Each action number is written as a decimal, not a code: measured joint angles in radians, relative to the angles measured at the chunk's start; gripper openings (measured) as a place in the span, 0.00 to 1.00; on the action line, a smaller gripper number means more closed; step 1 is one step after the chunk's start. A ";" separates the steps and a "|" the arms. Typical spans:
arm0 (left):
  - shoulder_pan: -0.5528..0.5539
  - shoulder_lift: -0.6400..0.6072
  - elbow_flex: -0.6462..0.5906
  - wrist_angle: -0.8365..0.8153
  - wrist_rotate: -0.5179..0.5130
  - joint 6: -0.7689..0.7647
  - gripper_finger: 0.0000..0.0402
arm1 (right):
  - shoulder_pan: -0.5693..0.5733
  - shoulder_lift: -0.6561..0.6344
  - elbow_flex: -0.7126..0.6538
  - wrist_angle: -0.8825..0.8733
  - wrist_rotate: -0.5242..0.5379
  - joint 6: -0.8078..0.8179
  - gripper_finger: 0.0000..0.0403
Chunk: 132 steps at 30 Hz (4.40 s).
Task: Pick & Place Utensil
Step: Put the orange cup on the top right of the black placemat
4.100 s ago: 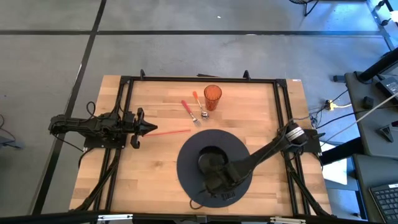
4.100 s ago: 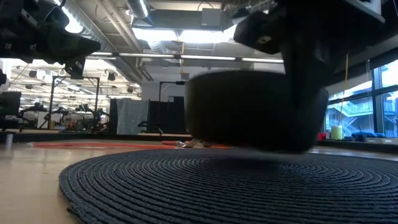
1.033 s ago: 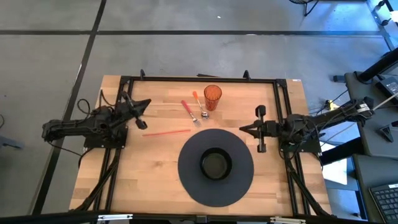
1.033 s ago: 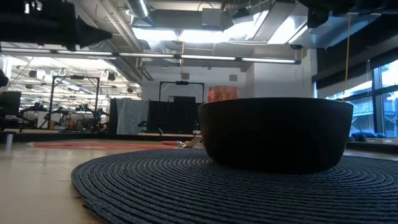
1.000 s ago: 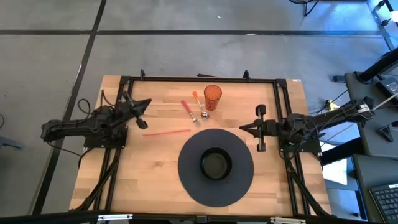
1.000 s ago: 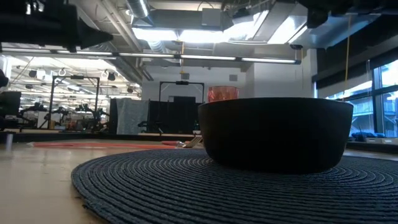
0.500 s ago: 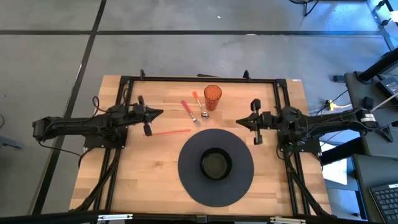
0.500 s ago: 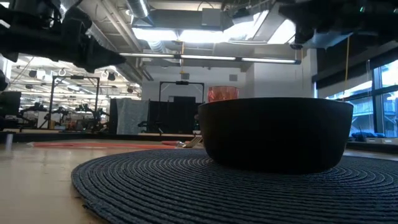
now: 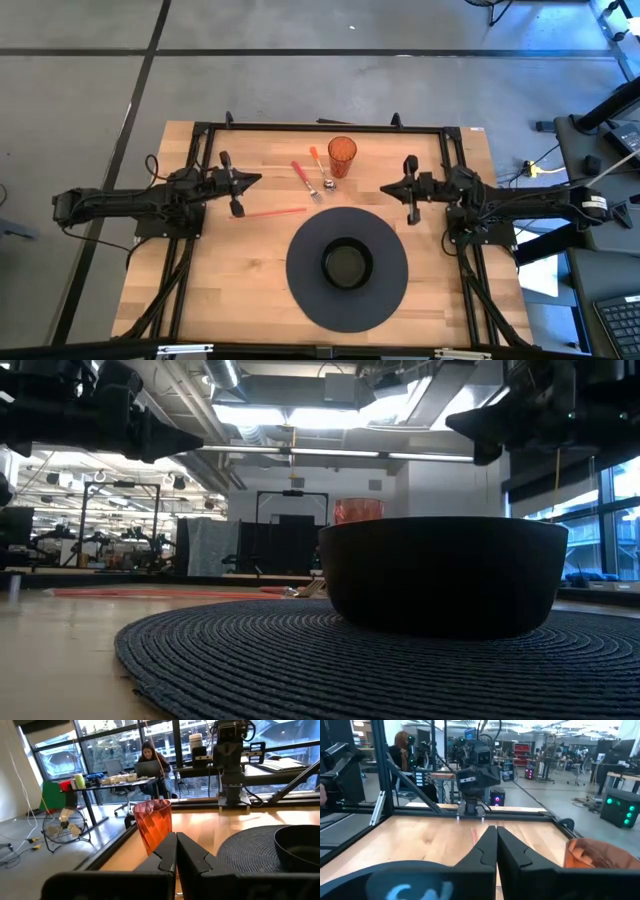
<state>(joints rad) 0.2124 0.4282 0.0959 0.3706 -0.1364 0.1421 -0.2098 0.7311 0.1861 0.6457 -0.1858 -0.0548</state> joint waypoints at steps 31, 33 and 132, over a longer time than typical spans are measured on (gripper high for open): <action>0.000 0.000 0.000 0.019 0.000 0.013 0.00 | 0.001 0.000 0.000 -0.019 0.269 -0.048 0.05; -0.001 0.000 0.000 0.045 0.000 0.029 0.00 | 0.000 0.000 0.000 -0.029 0.291 -0.025 0.05; -0.001 0.000 0.001 0.021 -0.113 0.002 0.00 | -0.144 1.009 1.328 -1.504 0.272 -0.381 0.53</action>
<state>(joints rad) 0.2115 0.4282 0.0967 0.3920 -0.2493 0.1444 -0.3533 1.7397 1.5143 -0.8584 0.0864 -0.4357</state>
